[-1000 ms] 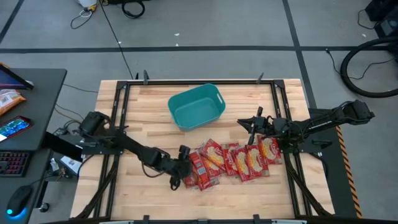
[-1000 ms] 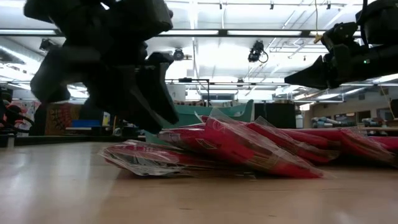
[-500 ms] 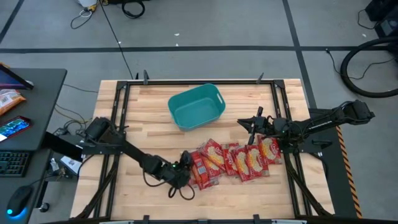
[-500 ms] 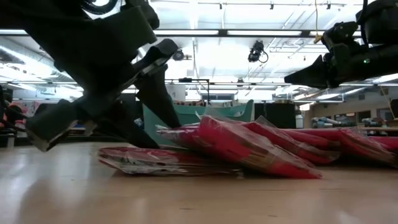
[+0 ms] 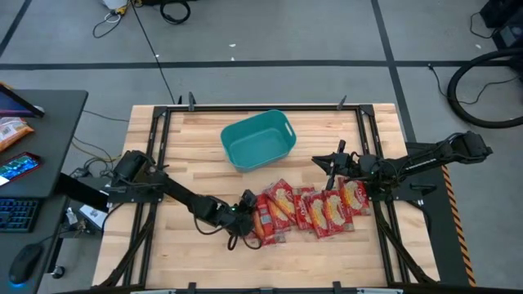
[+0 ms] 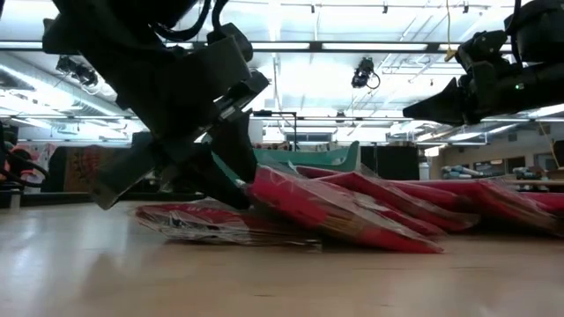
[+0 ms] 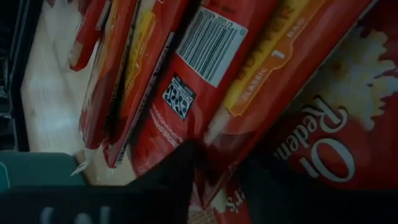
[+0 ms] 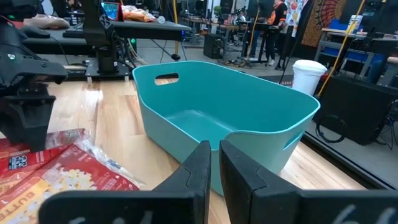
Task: Sort popcorn bags into baskets
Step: Put the red popcorn bag into the green bin
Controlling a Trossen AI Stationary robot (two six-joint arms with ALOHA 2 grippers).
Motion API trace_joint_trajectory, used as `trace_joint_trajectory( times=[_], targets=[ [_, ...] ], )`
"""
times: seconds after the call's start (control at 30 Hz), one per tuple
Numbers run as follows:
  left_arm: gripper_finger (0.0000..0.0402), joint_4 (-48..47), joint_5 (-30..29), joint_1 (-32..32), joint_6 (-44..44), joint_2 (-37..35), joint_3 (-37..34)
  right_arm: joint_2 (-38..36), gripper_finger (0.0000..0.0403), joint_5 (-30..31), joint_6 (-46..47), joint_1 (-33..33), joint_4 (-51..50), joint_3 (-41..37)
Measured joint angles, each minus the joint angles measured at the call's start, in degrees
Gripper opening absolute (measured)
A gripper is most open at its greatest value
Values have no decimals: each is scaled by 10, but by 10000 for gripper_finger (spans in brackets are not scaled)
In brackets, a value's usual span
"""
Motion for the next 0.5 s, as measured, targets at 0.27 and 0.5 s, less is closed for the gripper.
trace_joint_trajectory(
  times=[0.27, 0.5],
  targets=[
    [12, -69, 6, -1, -28, -30, 0, 0, 39, 0, 0, 0, 0, 0],
    [10, -157, 43, 4, -78, -145, -1, 0, 39, 0, 0, 0, 0, 0]
  ],
)
